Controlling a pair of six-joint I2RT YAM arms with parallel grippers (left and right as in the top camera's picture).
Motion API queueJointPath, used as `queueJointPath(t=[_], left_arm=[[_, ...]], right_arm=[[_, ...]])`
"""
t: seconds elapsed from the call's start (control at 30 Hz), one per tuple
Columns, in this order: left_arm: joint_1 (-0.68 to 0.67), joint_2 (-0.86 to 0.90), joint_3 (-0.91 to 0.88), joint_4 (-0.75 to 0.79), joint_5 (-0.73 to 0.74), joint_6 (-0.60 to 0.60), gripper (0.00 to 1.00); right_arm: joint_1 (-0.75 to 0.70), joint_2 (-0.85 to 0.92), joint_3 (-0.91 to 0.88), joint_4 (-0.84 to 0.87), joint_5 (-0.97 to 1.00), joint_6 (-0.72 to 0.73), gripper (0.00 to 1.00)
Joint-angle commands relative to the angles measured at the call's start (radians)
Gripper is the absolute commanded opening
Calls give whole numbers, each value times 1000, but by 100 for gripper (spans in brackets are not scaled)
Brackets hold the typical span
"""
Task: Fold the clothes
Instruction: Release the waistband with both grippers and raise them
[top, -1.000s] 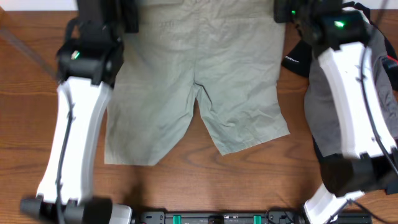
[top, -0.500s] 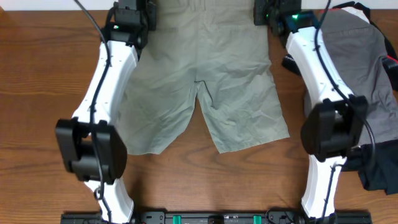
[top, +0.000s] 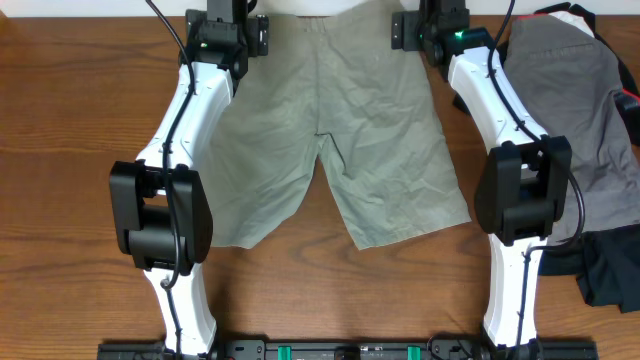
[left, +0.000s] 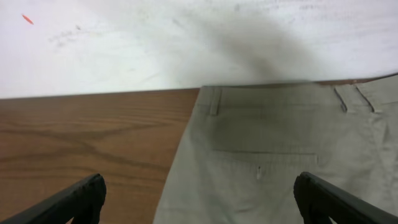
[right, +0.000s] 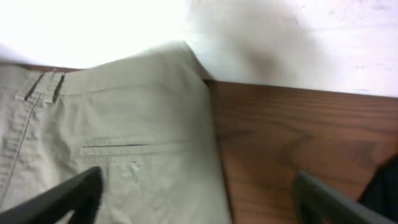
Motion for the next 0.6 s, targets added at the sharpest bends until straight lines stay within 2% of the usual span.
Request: queueJointPath(t=[0.0, 0.13, 0.27, 0.47, 0.57], left_arm=[[8, -11, 14, -5, -13, 2, 98], [7, -45, 14, -63, -13, -10, 98], [7, -94, 14, -213, -4, -111, 98], [7, -135, 14, -498, 249, -146, 98], [5, -135, 13, -631, 319, -168, 98]], right_arm=[[-11, -15, 8, -15, 10, 7, 99], [-11, -37, 8, -81, 4, 7, 99], [-10, -63, 8, -231, -76, 10, 99], [-8, -74, 8, -513, -183, 38, 99], [-8, -79, 8, -592, -224, 41, 99]])
